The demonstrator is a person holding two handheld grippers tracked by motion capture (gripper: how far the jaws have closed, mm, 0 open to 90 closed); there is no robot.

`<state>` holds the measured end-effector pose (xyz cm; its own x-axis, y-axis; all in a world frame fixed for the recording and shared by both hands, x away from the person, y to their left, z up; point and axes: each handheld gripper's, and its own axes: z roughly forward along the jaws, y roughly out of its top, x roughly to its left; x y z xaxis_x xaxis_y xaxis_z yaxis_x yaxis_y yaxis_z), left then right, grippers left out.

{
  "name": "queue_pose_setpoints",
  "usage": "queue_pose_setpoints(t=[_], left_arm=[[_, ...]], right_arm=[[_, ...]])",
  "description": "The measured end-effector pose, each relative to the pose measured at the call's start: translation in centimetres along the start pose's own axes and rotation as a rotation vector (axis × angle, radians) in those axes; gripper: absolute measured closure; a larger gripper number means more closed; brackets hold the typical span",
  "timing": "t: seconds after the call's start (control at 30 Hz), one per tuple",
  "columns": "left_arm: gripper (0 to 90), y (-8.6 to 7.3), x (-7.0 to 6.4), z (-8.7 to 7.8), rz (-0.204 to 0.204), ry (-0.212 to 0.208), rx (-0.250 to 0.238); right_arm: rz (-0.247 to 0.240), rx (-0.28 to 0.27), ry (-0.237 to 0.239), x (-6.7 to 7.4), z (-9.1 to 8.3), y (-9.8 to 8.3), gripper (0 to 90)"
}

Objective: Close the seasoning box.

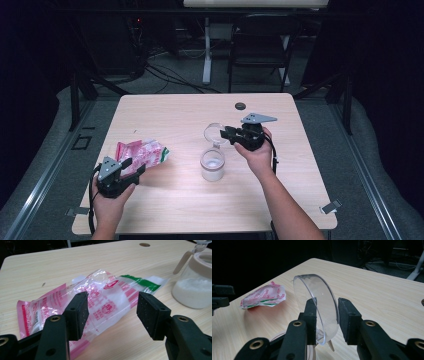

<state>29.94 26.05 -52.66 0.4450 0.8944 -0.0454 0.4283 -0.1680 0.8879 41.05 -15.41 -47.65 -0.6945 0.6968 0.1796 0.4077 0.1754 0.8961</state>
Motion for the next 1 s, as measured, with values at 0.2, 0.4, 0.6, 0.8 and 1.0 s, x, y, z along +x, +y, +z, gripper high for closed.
queue_pose_setpoints(t=[0.2, 0.4, 0.6, 0.8, 1.0], left_arm=[[45.1, 0.7, -0.1, -0.7, 0.007, -0.004, -0.016], [54.4, 2.4, -1.7, -1.1, 0.025, -0.041, -0.032], [67.3, 5.0, -4.8, 0.2, 0.101, -0.103, -0.005], [82.3, 7.6, -8.1, 2.4, 0.187, -0.171, 0.023], [90.0, 9.6, -10.5, 4.8, 0.232, -0.235, 0.041]], right_arm=[[-0.006, -0.007, -0.004, 0.3, 0.0, 0.0, 68.0], [-0.025, -0.008, -0.012, 0.8, 0.0, 0.0, 66.2], [-0.067, 0.002, -0.022, 1.6, 0.0, 0.0, 64.5], [-0.082, 0.002, -0.026, 2.0, 0.1, 0.0, 62.8], [-0.094, 0.008, -0.019, 2.1, 0.0, 0.0, 61.8]])
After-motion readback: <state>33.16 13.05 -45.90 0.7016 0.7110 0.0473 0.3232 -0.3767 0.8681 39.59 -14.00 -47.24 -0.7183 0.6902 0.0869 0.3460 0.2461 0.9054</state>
